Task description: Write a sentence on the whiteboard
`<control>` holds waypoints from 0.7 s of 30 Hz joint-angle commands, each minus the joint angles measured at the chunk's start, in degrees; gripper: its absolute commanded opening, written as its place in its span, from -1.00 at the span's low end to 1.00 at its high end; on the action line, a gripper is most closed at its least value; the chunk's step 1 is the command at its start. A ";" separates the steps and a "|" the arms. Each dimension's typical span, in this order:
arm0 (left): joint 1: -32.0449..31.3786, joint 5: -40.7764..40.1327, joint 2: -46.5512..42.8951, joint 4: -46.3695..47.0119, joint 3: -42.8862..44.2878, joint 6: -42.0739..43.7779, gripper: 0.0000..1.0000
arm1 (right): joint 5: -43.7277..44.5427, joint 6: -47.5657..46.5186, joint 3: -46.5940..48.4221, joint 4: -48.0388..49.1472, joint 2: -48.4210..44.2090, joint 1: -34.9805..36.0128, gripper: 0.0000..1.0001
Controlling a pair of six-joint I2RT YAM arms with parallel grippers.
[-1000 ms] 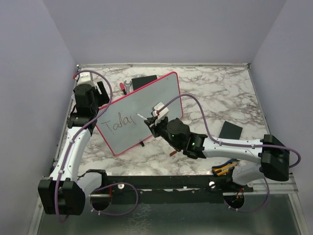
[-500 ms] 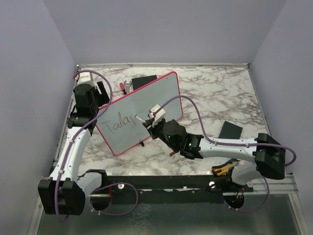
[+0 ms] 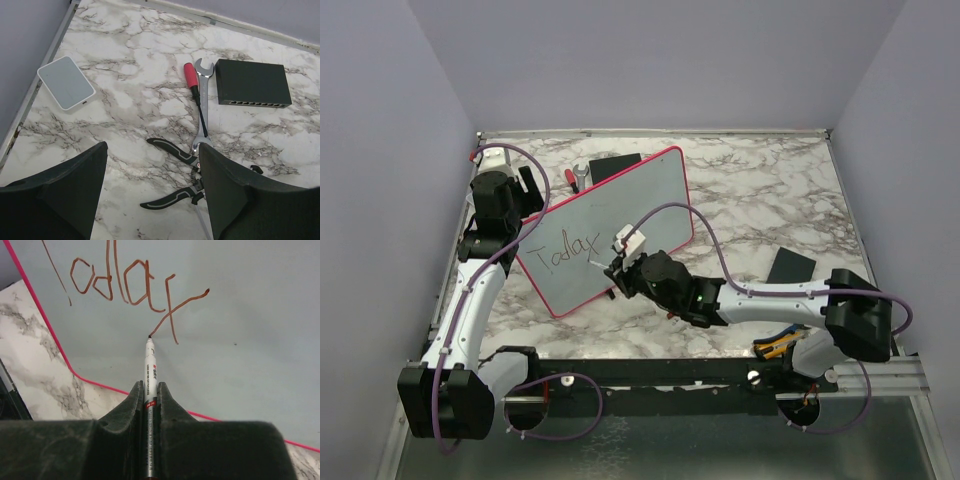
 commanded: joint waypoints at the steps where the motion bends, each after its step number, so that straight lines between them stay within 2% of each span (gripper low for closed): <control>1: -0.18 1.57 -0.21 -0.73 -0.89 -0.01 0.49 | -3.72 1.71 0.41 -1.41 2.20 0.98 -0.99; 9: -0.13 1.65 -0.15 -0.73 -0.95 -0.03 0.49 | -5.18 0.85 1.55 -1.63 3.39 1.79 -0.99; 21: -0.14 1.74 -0.06 -0.60 -1.07 0.19 0.49 | -4.85 -1.07 -1.04 -0.80 -3.12 2.34 -0.99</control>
